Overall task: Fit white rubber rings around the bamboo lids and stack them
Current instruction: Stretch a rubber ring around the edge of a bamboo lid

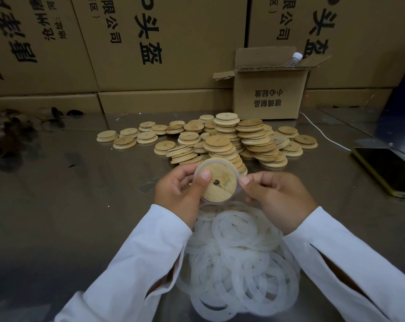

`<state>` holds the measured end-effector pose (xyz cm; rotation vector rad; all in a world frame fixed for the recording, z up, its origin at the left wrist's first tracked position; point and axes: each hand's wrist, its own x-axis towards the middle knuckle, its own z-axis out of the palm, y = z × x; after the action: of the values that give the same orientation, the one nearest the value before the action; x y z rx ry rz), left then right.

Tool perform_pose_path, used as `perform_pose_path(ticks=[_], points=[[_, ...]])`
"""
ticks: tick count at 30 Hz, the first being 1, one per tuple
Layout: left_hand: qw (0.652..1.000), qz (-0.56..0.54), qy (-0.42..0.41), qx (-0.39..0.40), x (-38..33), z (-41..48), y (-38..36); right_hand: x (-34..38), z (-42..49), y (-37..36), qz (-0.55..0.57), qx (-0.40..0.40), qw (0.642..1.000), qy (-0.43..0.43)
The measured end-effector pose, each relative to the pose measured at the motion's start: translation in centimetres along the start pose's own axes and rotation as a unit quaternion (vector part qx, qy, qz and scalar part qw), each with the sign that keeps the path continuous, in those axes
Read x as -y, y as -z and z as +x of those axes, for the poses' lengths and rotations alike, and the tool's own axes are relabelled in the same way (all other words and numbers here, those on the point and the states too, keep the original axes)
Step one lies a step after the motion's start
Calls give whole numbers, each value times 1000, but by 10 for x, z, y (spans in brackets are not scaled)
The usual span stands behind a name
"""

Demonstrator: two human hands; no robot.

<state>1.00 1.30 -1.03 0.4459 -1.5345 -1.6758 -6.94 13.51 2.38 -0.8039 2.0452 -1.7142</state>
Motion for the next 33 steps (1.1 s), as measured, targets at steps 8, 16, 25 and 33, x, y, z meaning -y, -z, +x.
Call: perform_pose_path(ticks=[8,16,25,33], points=[[1000,17,-13,-19,-1,0,0,0,-1,-2,-11,-1,1000,19],[998,33,-38,-21,-2,-1,-2,-6,1,-7,-3,-43,999,34],[999,25,-26,-16,-2,0,-2,-7,2,-8,-7,-72,996,56],[998,-55,29,21,2,2,1,-7,3,-6,-7,-56,997,54]])
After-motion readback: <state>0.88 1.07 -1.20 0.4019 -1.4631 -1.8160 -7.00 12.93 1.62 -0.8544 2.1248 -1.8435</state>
